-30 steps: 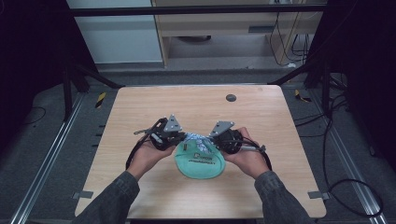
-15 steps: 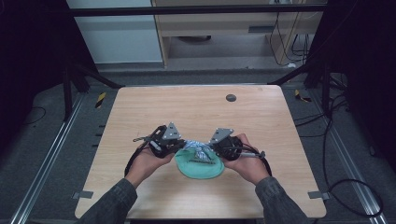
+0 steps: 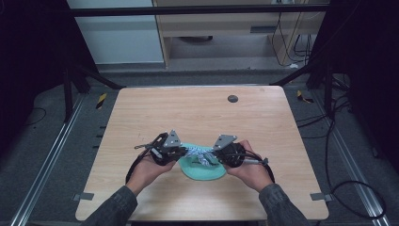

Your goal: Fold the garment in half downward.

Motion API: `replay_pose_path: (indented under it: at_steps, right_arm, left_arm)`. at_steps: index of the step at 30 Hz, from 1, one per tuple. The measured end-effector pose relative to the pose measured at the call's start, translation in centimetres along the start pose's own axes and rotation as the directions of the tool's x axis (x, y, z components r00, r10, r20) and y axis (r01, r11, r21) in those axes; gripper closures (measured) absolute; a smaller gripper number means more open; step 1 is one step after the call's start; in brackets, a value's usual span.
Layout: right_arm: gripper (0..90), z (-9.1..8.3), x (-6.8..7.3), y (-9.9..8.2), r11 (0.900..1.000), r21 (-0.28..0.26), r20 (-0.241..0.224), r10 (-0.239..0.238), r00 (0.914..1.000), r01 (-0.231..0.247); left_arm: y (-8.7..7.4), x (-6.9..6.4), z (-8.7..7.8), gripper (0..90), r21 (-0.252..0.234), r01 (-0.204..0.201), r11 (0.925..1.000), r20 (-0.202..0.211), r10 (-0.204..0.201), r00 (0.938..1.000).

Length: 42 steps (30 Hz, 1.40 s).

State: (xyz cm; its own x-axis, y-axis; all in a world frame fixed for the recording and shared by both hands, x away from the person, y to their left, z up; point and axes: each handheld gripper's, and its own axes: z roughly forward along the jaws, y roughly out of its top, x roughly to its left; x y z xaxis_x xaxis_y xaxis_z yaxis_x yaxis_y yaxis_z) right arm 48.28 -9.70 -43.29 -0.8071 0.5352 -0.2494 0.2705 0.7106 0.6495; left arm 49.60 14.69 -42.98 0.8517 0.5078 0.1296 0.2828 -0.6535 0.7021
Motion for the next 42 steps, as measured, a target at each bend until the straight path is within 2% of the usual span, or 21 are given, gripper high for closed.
replay_pose_path:
  at_steps: [20,42]
  right_arm:
    - [80.7,-0.2,1.3,-0.7,1.0000,0.005,-0.027,-0.007,0.9996,0.008]
    - [82.2,-0.2,2.1,-1.2,0.9999,0.007,-0.051,-0.009,0.9986,0.010]
  left_arm:
    - [-1.4,-0.9,0.3,84.7,-0.006,0.018,0.9998,0.023,-0.018,0.9996]
    - [-2.3,-1.7,0.2,85.5,0.014,0.000,0.9999,0.041,-0.001,0.9992]
